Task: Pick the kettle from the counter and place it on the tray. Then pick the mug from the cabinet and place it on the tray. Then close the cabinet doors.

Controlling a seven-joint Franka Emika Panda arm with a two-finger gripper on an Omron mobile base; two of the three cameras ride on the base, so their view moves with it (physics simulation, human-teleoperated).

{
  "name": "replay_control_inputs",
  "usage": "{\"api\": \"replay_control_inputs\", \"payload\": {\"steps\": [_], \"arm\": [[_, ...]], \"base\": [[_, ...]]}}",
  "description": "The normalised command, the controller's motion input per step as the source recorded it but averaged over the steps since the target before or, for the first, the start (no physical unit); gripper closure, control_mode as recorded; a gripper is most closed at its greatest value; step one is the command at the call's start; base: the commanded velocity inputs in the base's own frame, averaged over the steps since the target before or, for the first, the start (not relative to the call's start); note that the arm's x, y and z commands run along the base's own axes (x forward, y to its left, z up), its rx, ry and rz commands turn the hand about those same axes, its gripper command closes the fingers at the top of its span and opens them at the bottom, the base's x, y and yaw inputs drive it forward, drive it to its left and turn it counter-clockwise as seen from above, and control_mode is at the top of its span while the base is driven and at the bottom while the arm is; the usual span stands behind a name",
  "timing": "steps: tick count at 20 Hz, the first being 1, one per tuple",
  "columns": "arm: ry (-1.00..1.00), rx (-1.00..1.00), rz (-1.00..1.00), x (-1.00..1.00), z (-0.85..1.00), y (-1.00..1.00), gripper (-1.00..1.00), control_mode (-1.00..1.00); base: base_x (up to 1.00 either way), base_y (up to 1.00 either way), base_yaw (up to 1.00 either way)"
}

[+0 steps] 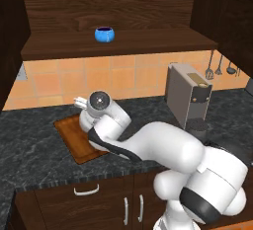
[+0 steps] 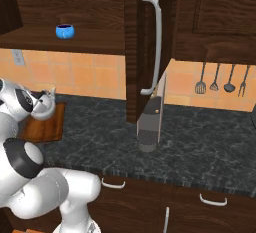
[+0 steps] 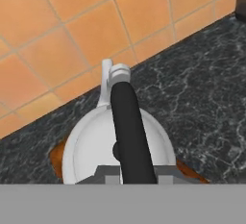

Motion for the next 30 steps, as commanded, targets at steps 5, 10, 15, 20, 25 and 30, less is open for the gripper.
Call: {"api": "replay_control_inputs", "payload": {"steps": [5, 10, 15, 20, 25, 30], "arm": [[0.03, -0.02, 0.01, 0.0, -0.19, 0.43, 1.0, -1.0], [0.01, -0.01, 0.0, 0.0, -0.27, 0.05, 1.0, -1.0], [0.03, 0.0, 0.0, 0.07, -0.1, 0.0, 1.0, -1.0], [0.06, 0.0, 0.0, 0.35, -0.09, 0.02, 1.0, -1.0], [0.01, 0.0, 0.0, 0.16, -0.1, 0.03, -1.0, -1.0], [0.0, -0.01, 0.0, 0.03, -0.12, 0.23, -1.0, -1.0]], "base": [[0.0, 0.0, 0.0], [0.0, 0.0, 0.0], [0.0, 0.0, 0.0], [0.0, 0.0, 0.0], [0.0, 0.0, 0.0], [0.0, 0.0, 0.0]]}}
